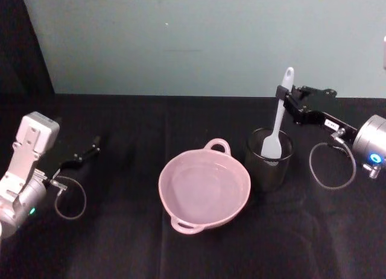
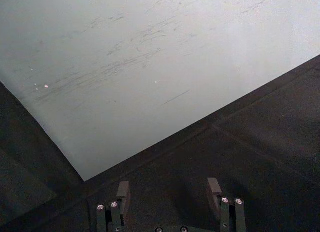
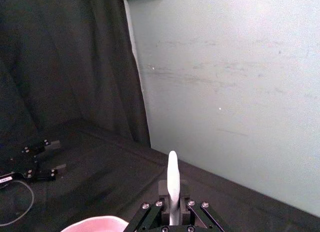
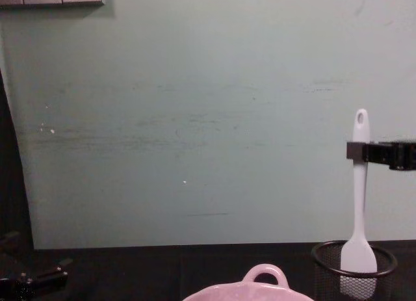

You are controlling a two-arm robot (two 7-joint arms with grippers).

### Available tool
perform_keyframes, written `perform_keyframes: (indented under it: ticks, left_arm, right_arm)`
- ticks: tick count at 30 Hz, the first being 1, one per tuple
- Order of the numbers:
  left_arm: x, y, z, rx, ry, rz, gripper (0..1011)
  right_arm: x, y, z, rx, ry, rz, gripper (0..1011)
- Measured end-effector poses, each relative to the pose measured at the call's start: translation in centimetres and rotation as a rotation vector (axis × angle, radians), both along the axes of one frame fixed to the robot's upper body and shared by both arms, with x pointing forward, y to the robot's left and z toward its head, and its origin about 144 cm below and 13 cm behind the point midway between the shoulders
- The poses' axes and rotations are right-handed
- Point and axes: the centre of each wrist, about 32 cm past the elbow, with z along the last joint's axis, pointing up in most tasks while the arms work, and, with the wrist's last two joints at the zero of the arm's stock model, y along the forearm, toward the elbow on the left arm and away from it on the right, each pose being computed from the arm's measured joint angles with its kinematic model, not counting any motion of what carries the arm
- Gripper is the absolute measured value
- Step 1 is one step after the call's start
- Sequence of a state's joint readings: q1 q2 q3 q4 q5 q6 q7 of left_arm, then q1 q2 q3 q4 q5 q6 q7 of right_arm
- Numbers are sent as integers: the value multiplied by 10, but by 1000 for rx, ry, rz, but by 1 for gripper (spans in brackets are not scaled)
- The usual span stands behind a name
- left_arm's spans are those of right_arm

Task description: Use the one hand to pick up the spoon and stir the clear water in the bowl.

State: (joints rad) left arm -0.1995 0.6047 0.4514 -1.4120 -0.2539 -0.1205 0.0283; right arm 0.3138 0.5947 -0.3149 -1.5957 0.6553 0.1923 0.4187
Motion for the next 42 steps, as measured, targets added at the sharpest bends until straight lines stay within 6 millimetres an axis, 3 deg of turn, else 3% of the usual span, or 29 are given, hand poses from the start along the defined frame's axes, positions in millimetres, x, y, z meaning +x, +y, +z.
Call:
perform_keyframes:
  ticks: [33,40,42]
  left_arm:
    - [0,0,0,0,0,0,1005]
    - [0,0,0,0,0,0,1005]
    - [0,0,0,0,0,0,1005]
  right_arm:
    - [18,-29,-69,266,191,-6,112]
    - [20,-33,-73,313,191,-14,117]
    - [20,-34,-73,318,189,-18,161]
